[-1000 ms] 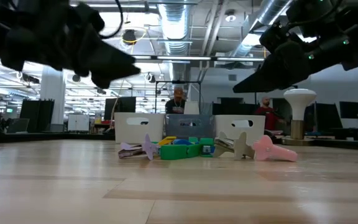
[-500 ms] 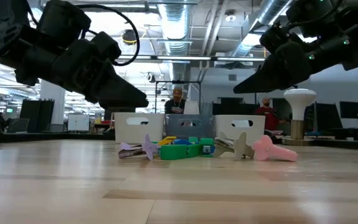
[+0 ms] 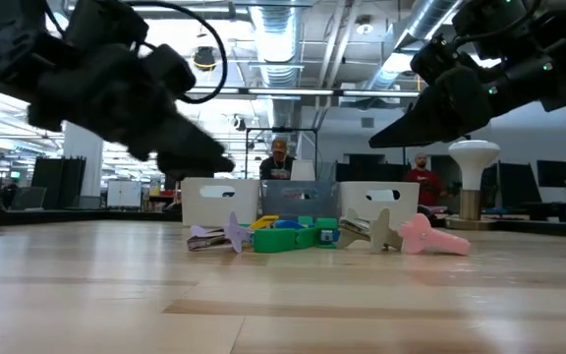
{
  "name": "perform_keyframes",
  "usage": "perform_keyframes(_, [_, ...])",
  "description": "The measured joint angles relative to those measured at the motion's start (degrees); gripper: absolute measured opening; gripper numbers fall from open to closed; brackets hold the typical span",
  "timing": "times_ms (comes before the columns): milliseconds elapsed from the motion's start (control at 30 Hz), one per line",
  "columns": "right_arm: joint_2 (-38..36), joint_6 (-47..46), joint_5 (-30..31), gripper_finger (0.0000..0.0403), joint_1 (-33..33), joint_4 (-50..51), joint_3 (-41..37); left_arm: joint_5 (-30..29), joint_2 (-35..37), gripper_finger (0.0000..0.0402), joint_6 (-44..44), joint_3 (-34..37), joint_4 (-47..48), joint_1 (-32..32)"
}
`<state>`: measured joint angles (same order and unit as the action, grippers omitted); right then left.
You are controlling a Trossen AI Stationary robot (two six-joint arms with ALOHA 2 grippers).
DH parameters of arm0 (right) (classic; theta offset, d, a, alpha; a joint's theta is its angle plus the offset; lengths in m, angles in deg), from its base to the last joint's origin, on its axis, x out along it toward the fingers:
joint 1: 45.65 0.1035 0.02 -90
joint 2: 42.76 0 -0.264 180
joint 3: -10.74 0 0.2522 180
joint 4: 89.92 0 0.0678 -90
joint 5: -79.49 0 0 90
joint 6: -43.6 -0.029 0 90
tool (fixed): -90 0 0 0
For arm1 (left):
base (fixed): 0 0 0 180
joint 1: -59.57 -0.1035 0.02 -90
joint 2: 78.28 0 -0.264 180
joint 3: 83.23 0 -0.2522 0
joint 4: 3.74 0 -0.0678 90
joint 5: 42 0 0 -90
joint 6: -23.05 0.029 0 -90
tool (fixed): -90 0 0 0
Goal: Pick and place Stapler, Stapler remover, tape
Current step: Put the purple stapler remover into the left white bin
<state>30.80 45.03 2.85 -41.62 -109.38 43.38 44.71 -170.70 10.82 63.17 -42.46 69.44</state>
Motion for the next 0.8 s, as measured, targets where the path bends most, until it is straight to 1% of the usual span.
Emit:
perform_keyframes(100, [0.0,0.0,0.0,0.0117,0.0,0.27,0.0,-0.43,0.0,0.0211,-0.2,0.0,2.13,3.77])
perform_keyframes(233, [0.0,0.0,0.0,0.0117,0.0,0.33,0.0,-3.72,0.0,0.0211,-2.09,0.0,2.7,7.92])
perform_keyframes(367, [0.0,0.0,0.0,0.0117,0.0,0.31,0.0,-6.23,0.0,0.0211,-6.32,0.0,4.62,9.42])
perform_keyframes(467, [0.0,-0.02,0.0,0.0117,0.0,0.29,0.0,-8.33,0.0,0.021,-11.52,0.0,5.21,9.21])
perform_keyframes(533, [0.0,-0.02,0.0,0.0117,0.0,0.28,0.0,-10.29,0.0,0.0206,-17.05,0.0,5.2,8.75])
perform_keyframes(633, [0.0,-0.25,0.0,0.0117,0.0,0.26,0.0,-11.01,0.0,0.0199,-26.23,0.0,5.19,8.16])
perform_keyframes(700, [0.0,-0.83,-0.02,0.0117,0.0,0.24,0.0,-10.95,0.0,0.0193,-30.8,0.0,5.19,8.26])
perform_keyframes(800, [0.0,-1.06,-0.02,0.0117,0.0,0.22,0.0,-11.36,0.0,0.0185,-33.64,0.0,5.17,9.08])
